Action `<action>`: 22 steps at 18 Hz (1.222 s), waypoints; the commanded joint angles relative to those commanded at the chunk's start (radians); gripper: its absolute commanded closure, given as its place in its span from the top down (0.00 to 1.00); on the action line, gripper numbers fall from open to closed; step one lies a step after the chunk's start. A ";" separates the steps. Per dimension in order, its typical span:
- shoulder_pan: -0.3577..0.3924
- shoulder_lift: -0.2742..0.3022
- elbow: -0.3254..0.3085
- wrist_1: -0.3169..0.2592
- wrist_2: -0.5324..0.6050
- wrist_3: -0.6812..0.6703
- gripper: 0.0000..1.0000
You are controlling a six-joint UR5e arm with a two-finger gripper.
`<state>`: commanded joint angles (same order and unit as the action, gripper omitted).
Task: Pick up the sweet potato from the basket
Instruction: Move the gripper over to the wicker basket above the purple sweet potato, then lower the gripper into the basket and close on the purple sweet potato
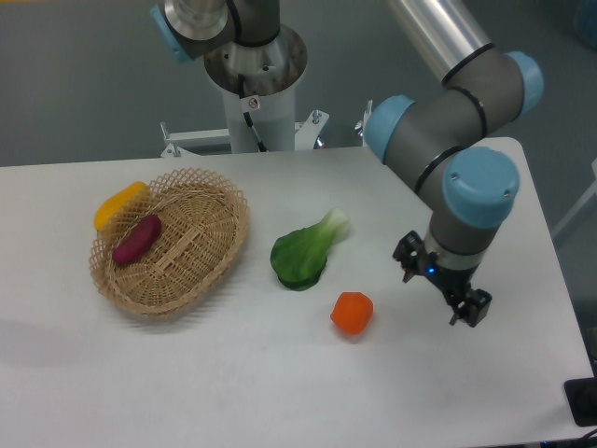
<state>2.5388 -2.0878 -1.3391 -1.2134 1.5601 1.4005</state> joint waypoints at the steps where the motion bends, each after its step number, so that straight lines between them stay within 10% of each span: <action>1: -0.006 0.002 -0.002 -0.002 -0.002 -0.003 1.00; 14: -0.337 0.202 -0.285 0.008 -0.115 -0.438 1.00; 22: -0.498 0.268 -0.528 0.189 -0.112 -0.563 1.00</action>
<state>2.0403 -1.8193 -1.8667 -1.0247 1.4481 0.8376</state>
